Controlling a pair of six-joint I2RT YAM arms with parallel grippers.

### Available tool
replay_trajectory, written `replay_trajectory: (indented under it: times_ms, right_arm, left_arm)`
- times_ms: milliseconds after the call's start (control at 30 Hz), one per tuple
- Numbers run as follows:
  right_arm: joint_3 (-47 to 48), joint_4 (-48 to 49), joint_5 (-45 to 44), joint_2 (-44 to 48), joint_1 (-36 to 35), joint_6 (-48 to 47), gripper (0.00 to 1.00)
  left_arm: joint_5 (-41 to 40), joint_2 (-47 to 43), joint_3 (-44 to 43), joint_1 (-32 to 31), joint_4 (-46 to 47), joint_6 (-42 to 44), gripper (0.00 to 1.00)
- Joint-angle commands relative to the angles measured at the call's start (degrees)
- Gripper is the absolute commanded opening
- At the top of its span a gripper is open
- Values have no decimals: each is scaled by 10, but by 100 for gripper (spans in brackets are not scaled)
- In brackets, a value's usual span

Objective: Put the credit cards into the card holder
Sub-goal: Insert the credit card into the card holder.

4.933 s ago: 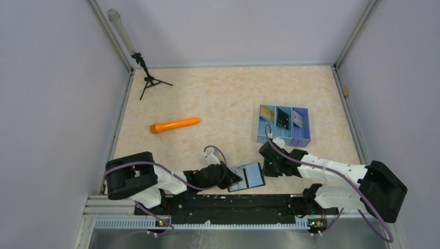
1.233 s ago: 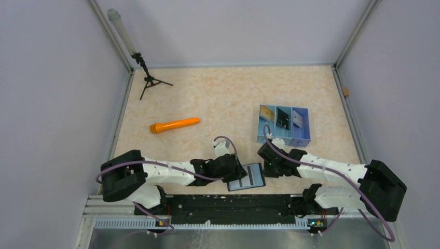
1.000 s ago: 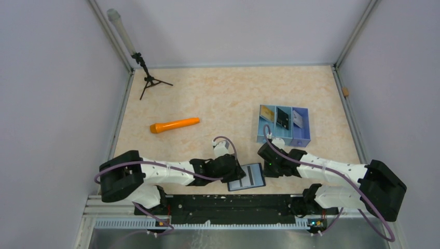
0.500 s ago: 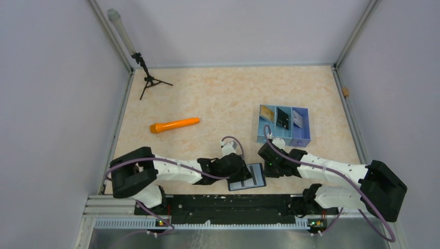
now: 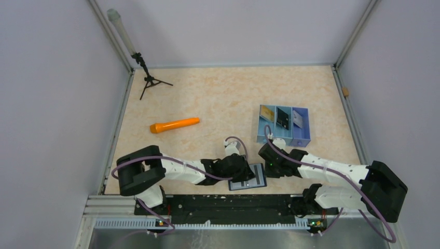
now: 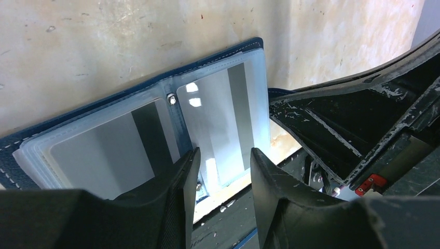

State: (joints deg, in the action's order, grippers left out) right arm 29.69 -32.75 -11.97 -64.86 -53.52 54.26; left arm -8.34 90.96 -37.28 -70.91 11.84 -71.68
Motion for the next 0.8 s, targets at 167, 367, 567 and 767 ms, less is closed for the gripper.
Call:
replay_trajectory:
  times_ms: [167, 367, 567, 767]
  right_arm:
    - [-5, -12, -10, 11, -7, 2, 0]
    - [-7, -13, -10, 12, -7, 2, 0]
    - [-2, -27, -18, 27, -7, 6, 0]
    - [28, -61, -25, 73, -7, 4, 0]
  left_arm:
    - [3, 18, -5, -1, 60, 37, 44]
    - [13, 31, -5, 0, 108, 50, 44]
    - [7, 8, 13, 0, 138, 61, 44]
    - [17, -77, 46, 21, 101, 69, 51]
